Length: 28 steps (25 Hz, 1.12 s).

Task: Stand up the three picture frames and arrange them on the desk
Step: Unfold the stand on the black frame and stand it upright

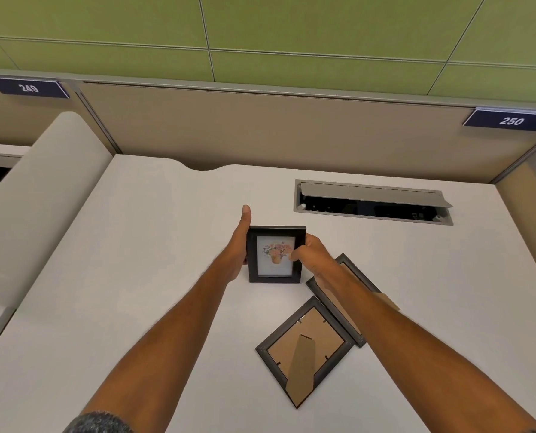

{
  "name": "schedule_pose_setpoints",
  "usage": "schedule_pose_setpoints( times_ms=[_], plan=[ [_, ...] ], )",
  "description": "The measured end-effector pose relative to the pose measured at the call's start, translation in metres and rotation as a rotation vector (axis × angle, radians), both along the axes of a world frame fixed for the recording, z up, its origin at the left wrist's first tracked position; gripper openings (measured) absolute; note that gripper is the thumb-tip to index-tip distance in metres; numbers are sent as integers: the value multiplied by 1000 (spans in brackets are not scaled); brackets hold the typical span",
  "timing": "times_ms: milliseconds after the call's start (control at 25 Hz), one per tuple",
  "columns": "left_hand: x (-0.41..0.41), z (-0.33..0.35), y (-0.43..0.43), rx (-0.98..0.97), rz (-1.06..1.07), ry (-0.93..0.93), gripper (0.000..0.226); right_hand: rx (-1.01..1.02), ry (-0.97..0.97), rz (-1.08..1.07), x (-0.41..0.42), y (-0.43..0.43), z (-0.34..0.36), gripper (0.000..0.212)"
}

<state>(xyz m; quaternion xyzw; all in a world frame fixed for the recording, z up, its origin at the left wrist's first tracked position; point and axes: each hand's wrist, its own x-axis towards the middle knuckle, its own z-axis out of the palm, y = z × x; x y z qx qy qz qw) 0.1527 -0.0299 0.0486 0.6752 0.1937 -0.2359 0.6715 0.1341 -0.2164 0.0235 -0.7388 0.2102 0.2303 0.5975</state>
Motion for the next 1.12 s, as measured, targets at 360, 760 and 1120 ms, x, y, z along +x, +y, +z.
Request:
schedule_pose_setpoints(
  times_ms=[360,760,1120],
  plan=[
    [0,0,13,4,-17,92,125,11,-70,17,-5,-8,4,68],
    [-51,-34,44,25,234,80,98,-8,-142,-10,-47,-44,8,78],
    [-143,-63,13,521,-119,-118,31,-146,-134,-166,-148,-60,-26,43]
  ],
)
